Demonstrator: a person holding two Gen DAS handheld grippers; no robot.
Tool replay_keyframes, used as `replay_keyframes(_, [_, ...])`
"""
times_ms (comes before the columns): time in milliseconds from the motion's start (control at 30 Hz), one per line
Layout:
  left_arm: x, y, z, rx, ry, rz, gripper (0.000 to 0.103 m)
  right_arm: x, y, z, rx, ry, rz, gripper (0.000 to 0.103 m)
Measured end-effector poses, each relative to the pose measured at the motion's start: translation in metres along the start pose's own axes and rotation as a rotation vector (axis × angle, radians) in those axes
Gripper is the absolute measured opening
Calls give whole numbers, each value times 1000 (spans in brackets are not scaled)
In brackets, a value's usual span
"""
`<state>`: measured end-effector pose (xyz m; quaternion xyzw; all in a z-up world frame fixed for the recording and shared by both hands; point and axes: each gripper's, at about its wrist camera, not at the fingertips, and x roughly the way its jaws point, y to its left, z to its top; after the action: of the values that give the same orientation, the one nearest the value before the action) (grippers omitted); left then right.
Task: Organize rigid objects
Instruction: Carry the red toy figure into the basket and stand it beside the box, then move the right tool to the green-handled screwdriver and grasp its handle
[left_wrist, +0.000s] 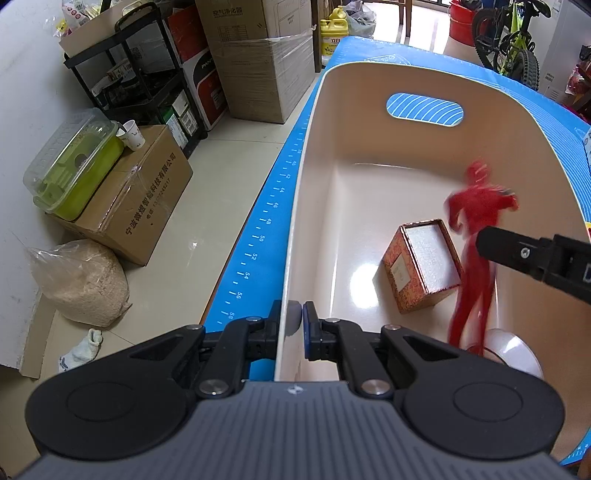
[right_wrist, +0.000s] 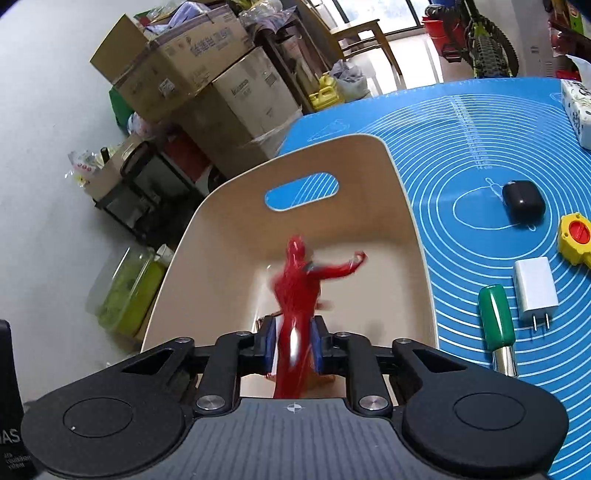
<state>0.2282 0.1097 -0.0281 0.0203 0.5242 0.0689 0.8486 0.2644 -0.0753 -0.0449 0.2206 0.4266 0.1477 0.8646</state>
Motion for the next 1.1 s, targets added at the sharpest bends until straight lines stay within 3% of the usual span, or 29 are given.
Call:
replay_keyframes(167, [1,1,0,2,1,2,11,-5,-1,-1,-16,-9,2,34])
replay_keyframes(200, [0,1,0,2,1,2,11,-7,-1,0,-15,-10,5,42])
replay_keyframes(333, [0,-1,0,3,0,1,12,-17,-3,3,-21,-22,30,54])
replay_keyframes(400, [0,-1,0,3,2,4,12,-24,-4,5,-30,-43,19,68])
replay_keyframes(767, [0,-1,0,0,1,1,12,-60,-28,19,-32,-130,-53,73])
replay_keyframes(933, [0,-1,0,1,1,1,12,-69,-54,25,-21,-174,-163,74])
replay_keyframes(1100, [0,-1,0,1,1,1,12,-65,-85,23,23,-161,-266,74])
